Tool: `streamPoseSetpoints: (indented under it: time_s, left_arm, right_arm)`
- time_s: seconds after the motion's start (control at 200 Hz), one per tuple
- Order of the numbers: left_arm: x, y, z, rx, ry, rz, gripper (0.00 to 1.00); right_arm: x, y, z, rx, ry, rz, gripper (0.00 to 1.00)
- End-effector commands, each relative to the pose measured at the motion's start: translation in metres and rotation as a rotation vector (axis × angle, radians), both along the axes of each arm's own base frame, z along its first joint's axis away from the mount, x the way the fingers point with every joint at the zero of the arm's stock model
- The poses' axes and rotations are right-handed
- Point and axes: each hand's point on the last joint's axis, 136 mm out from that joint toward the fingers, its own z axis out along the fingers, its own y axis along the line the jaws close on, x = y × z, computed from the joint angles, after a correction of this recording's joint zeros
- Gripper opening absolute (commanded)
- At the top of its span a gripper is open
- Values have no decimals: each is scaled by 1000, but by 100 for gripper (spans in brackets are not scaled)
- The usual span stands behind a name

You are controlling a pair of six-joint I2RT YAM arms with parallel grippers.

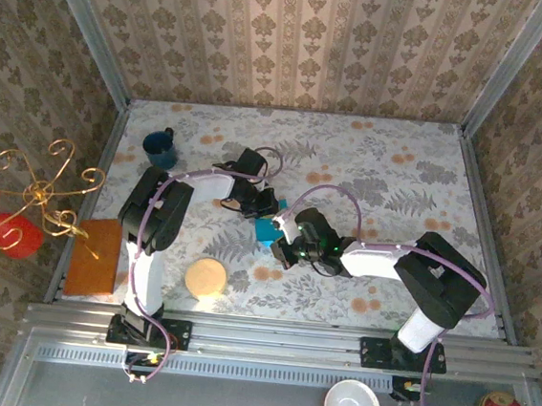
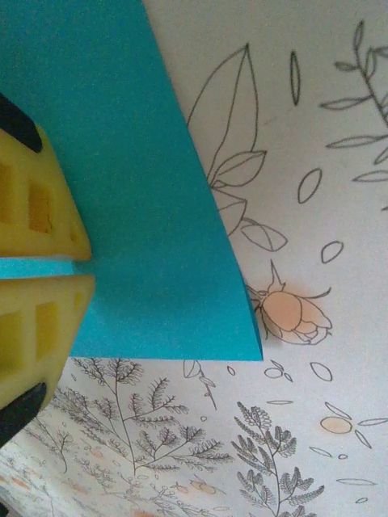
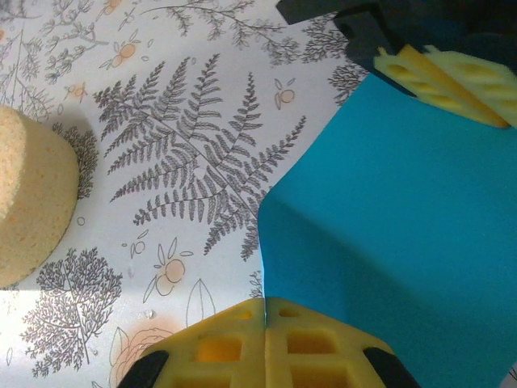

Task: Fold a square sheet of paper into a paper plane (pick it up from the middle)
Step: Third fold the triangle at the center of the table.

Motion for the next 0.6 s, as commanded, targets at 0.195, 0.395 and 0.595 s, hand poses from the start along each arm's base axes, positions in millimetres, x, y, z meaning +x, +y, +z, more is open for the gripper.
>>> streamPoseSetpoints:
  time_s: [0.195, 0.395, 0.595]
  left_arm:
    - [-16, 8, -26, 85, 66, -55, 12]
    - [-17, 7, -26, 79, 65, -65, 11]
    - [-16, 6, -25, 77, 64, -67, 11]
  right_arm:
    - [36, -18, -5, -28, 38, -202, 0]
    - [45, -27, -11, -55, 48, -261, 0]
    - [45, -31, -17, -65, 73, -288, 0]
